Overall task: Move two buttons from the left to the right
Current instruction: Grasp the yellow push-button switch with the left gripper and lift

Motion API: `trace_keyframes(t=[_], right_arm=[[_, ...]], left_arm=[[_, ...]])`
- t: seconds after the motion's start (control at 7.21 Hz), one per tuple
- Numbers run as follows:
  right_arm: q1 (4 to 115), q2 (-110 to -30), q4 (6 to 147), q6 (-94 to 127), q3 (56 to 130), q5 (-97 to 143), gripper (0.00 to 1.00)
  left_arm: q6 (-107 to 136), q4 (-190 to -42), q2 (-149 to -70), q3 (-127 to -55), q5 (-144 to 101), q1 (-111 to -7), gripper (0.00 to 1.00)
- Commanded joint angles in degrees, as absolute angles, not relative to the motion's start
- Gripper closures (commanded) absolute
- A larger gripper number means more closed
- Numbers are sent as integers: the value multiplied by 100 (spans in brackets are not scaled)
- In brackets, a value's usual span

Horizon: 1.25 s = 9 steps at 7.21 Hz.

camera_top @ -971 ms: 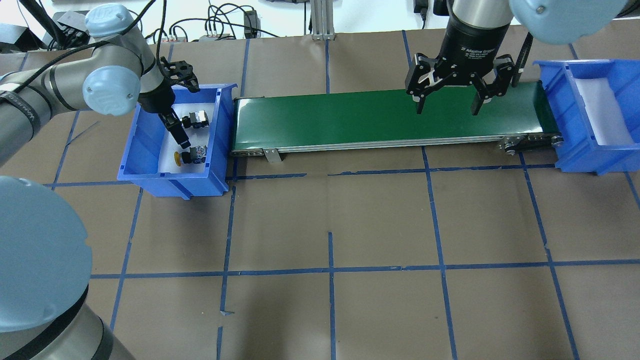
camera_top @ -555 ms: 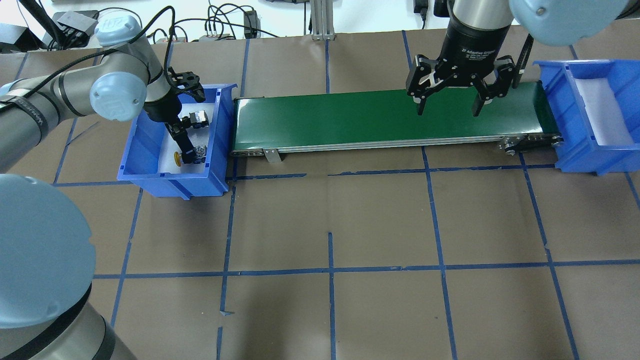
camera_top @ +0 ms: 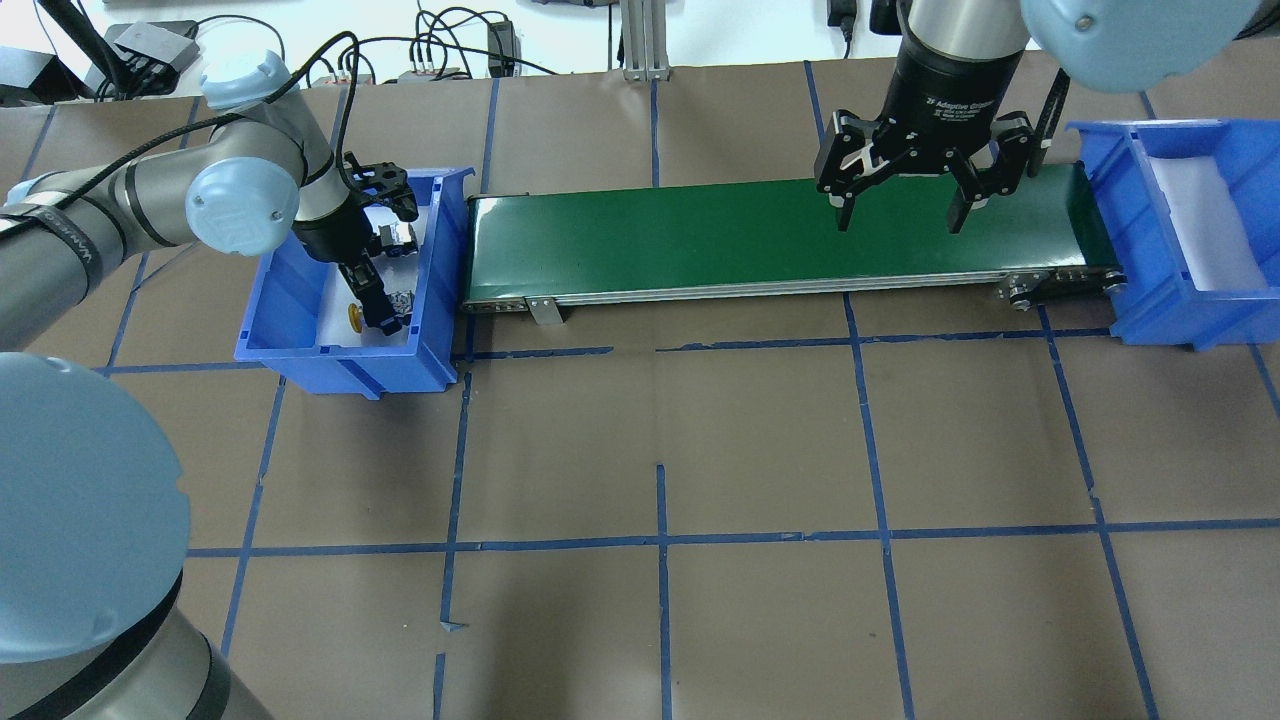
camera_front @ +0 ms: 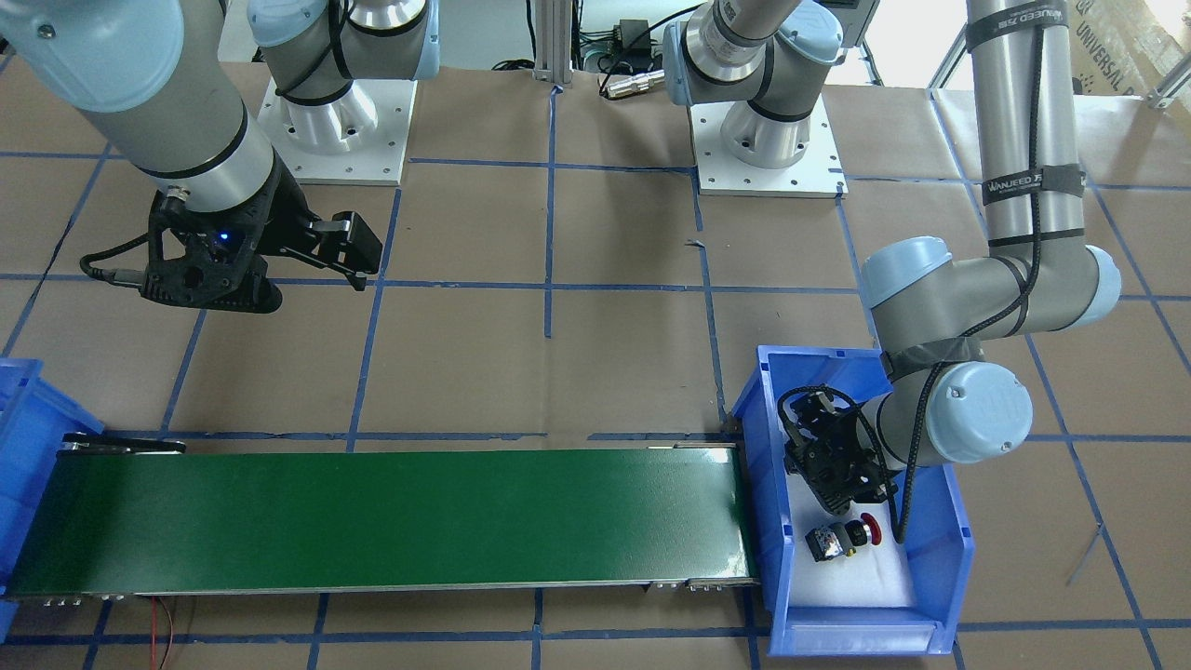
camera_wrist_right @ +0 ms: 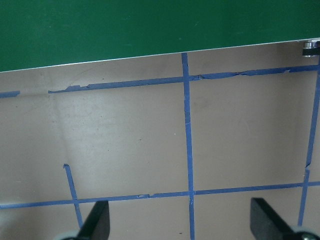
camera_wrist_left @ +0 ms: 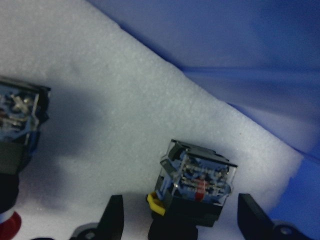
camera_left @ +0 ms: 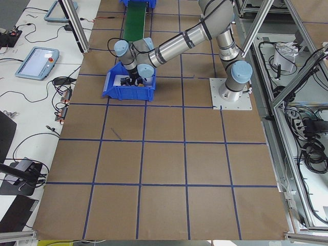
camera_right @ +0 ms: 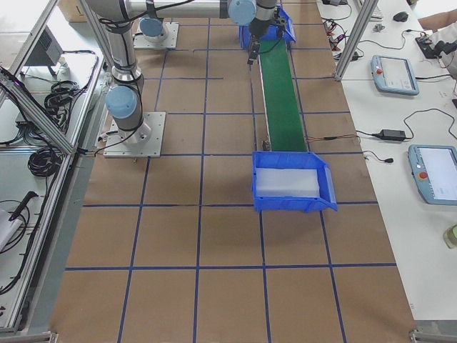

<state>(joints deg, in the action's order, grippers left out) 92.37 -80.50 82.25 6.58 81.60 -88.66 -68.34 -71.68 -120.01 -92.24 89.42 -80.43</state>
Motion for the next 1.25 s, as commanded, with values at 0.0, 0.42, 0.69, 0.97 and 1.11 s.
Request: trace_keyframes(t=[0.0,0.42,0.69,0.97,1.11], right_arm=[[9237,-8077,8165,668,8165,-8868,0],[9220,-8077,8174,659,8156,-8859,0],[9220,-8077,8174,668,8156,-8859,0],[9220,-8077,8174,659,8156,-8859,0],[9220,-8068,8174,659,8156,-8859,0]], left_arm=[[-6760,-7119,-11901,-9124,8930,-8033,91],[-5101,-7162,-11375,-8721,8833,-8033,98],[-3420,-7207,-11259,-8447,8816,-8138,98],[-1812,-7172,-11224,-8324,8894,-8864,97],[-714,-7154,-11363,-8114,8929,-9147,96]])
